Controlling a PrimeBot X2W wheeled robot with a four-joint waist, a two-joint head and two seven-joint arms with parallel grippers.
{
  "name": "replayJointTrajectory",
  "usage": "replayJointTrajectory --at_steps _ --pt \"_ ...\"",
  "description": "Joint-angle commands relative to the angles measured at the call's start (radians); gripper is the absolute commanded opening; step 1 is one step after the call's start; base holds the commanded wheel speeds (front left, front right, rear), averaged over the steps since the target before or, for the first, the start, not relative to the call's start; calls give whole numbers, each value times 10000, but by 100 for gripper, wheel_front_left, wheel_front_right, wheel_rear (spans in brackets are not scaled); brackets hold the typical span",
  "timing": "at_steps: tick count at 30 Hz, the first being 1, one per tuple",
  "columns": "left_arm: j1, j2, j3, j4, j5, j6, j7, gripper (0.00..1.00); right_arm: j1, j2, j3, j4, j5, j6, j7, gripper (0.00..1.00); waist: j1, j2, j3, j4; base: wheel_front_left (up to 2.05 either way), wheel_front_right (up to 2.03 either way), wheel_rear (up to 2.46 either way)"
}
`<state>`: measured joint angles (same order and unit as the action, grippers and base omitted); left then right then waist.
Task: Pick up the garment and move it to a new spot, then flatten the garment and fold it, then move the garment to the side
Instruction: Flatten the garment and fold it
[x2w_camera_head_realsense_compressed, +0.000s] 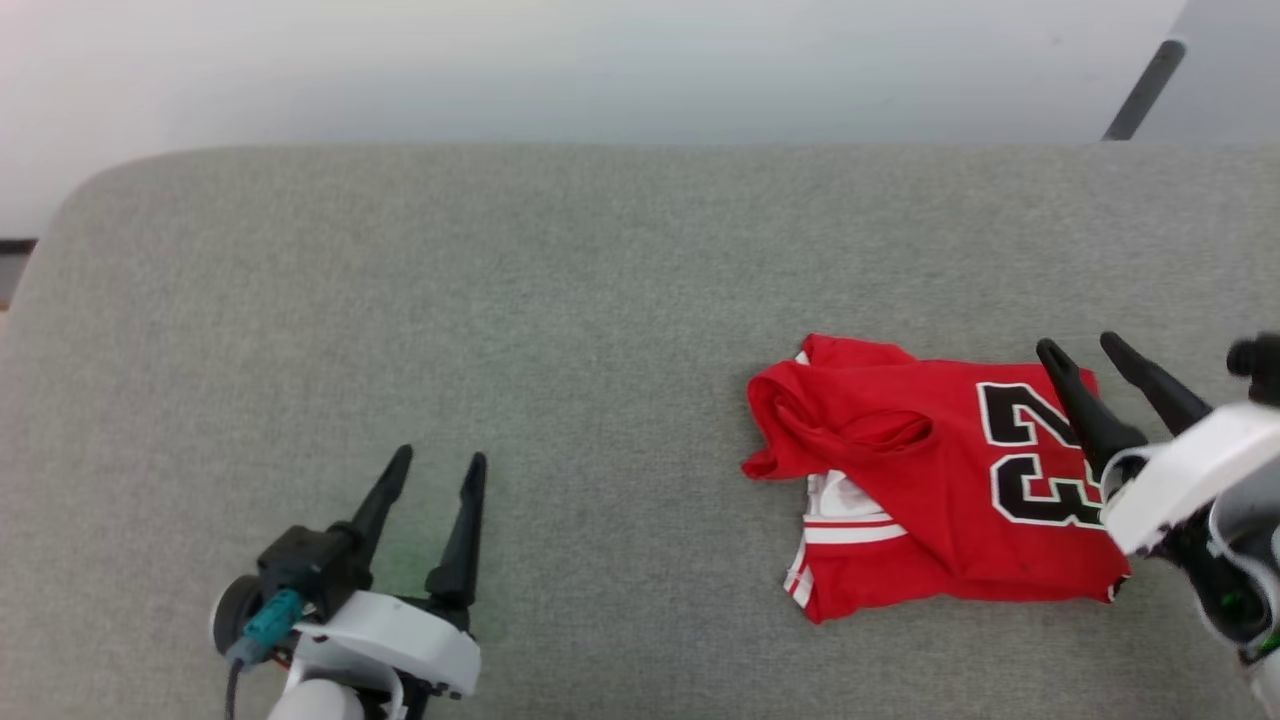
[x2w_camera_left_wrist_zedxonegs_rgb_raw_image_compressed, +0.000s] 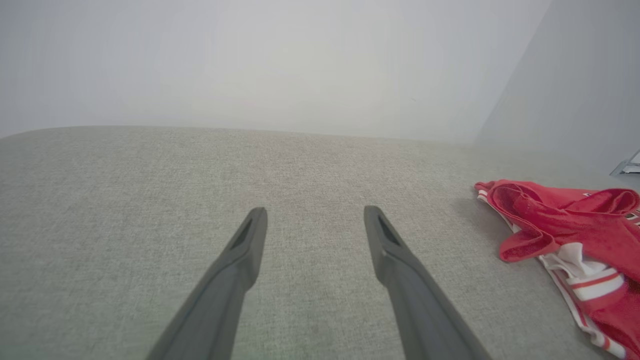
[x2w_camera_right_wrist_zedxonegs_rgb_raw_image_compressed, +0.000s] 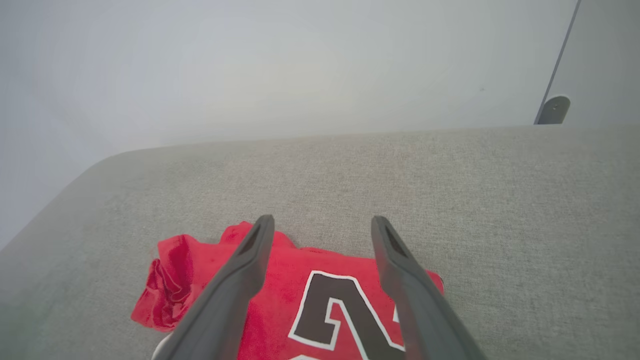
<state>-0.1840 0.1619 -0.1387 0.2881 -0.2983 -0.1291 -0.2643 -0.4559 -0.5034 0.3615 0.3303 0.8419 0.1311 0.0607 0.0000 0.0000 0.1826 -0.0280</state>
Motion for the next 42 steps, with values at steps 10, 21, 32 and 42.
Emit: replayJointTrajectory --at_steps 10,21,32,42 --pt "581 232 668 97 165 -21 11 100 1009 404 178 862 -1040 -7 -2772 100 0 0 -857 -501 0 0 0" --pt "1747 114 1321 -692 653 -21 11 100 2128 534 -401 237 -1931 -9 -3060 100 0 0 -1281 -517 0 0 0" --pt "3049 -139 1810 -1776 979 19 11 100 3991 731 -2131 -1552 -2552 -9 -2525 100 0 0 -1286 -232 0 0 0" --pt "3782 -351 2032 -2652 1223 112 11 100 5288 1434 -3408 -3212 -3190 -9 -1658 100 0 0 -1243 -56 0 0 0"
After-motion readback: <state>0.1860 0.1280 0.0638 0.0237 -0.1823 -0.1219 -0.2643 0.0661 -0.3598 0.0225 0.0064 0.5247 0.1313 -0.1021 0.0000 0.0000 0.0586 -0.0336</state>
